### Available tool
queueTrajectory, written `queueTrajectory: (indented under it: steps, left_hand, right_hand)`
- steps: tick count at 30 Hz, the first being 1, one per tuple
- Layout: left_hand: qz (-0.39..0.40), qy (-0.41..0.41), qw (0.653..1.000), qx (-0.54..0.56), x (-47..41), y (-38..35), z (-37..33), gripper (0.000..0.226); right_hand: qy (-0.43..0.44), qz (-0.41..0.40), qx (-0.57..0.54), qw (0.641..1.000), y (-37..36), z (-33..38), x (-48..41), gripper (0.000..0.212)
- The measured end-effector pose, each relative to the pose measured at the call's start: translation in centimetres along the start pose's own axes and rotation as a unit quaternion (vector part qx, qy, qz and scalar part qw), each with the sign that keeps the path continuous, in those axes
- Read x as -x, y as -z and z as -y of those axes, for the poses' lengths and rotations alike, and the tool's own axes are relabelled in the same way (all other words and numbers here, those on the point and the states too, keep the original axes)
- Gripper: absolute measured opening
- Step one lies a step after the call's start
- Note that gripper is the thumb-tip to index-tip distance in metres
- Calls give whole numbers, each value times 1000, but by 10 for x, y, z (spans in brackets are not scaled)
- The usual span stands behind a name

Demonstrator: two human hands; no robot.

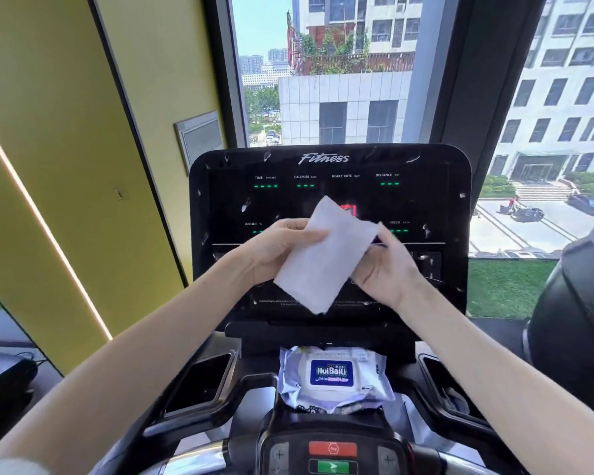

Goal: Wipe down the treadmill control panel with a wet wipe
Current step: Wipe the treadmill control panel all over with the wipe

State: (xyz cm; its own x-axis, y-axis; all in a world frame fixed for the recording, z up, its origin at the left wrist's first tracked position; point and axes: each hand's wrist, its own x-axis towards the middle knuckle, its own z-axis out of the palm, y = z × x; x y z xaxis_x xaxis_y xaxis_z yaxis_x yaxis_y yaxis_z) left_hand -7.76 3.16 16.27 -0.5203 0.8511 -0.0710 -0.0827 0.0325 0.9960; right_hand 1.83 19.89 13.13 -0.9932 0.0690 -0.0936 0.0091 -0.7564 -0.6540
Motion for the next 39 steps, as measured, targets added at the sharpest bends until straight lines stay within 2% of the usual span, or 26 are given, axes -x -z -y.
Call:
queueTrajectory:
  steps: [3, 5, 8, 10, 12, 14, 19, 21, 24, 25, 27, 28, 31, 36, 39]
  left_hand:
    - [-112, 16, 993, -22, -7, -2, 7, 22]
    - [-147, 27, 987, -58, -6, -1, 10, 19]
    - [-110, -15, 993, -47, 1, 2, 7, 30]
    - [-74, -63, 995, -34, 8, 2, 3, 36]
    - [-77, -79, 992, -59, 13, 2, 1, 29]
    - [-105, -71, 989, -76, 18, 2, 2, 32]
    - [-142, -28, 989, -42, 32, 7, 7, 25]
    - [-184, -10, 983, -23, 40, 12, 7, 24]
    - [-267, 17, 963, -16, 52, 20, 15, 18]
    - [-285, 12, 957, -46, 57, 23, 19, 19]
    - [-306, -14, 946, -106, 65, 26, 27, 27]
    - [-318, -26, 939, -126, 67, 28, 28, 27]
    - [-340, -43, 926, -155, 72, 45, 22, 14]
    - [-322, -83, 928, -169, 75, 88, 12, 10]
    - [-270, -131, 931, -207, 72, 108, 9, 13]
  right_hand:
    - [-62, 15, 21, 998, 8, -20, -1, 78]
    - [-59, 15, 90, 994, 8, -20, -2, 73]
    - [37, 21, 203, 978, 6, -10, -4, 34]
    - [75, 34, 220, 972, 6, -3, -6, 23]
    - [79, 56, 243, 965, 4, 2, -5, 21]
    - [73, 70, 286, 953, 1, 6, -5, 24]
    - [51, 100, 337, 935, -8, 4, -13, 31]
    - [26, 102, 350, 931, -14, 0, -19, 37]
    - [-2, 70, 375, 924, -29, -13, -29, 45]
    - [17, 50, 422, 905, -35, -19, -32, 42]
    - [91, 17, 527, 845, -47, -34, -39, 22]
    - [115, 14, 550, 827, -53, -42, -43, 17]
    - [109, 17, 561, 820, -69, -57, -58, 31]
    - [101, -38, 595, 796, -92, -70, -85, 2]
    - [85, -87, 574, 810, -113, -79, -103, 6]
